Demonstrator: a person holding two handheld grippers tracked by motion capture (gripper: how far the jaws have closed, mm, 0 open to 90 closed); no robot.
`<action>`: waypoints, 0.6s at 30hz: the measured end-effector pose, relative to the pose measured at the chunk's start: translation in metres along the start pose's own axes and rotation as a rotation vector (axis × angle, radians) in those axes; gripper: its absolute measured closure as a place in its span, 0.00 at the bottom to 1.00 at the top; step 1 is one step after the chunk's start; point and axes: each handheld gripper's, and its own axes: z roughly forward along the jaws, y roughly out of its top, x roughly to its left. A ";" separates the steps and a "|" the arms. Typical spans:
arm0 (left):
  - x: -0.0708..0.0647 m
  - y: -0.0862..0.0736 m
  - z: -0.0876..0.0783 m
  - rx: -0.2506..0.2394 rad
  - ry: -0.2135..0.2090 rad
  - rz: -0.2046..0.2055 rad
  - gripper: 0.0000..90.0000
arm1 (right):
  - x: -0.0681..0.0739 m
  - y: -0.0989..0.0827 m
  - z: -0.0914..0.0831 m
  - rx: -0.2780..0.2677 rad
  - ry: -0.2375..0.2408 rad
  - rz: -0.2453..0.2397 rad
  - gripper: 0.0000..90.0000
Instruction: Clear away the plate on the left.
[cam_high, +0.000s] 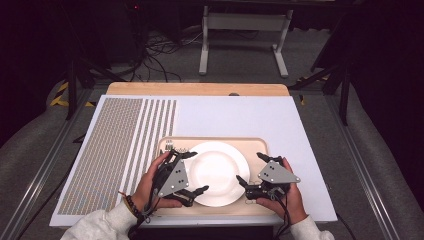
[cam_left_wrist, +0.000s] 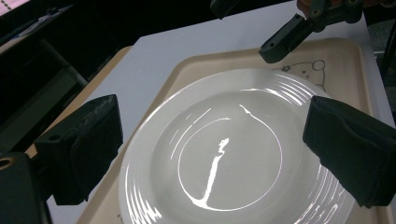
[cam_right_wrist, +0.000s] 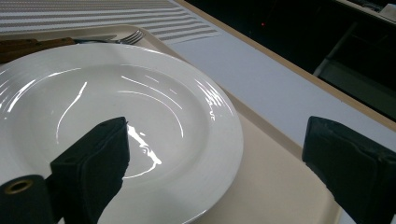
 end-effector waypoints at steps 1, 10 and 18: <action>0.000 0.000 0.000 0.000 0.000 0.000 0.06 | 0.000 0.000 0.000 0.001 0.000 0.000 0.09; 0.007 -0.006 -0.011 0.008 0.019 0.014 0.06 | 0.002 0.002 -0.002 -0.005 0.008 -0.008 0.09; 0.013 -0.011 -0.018 0.013 0.029 0.010 0.06 | 0.004 0.003 -0.002 -0.006 0.009 -0.016 0.09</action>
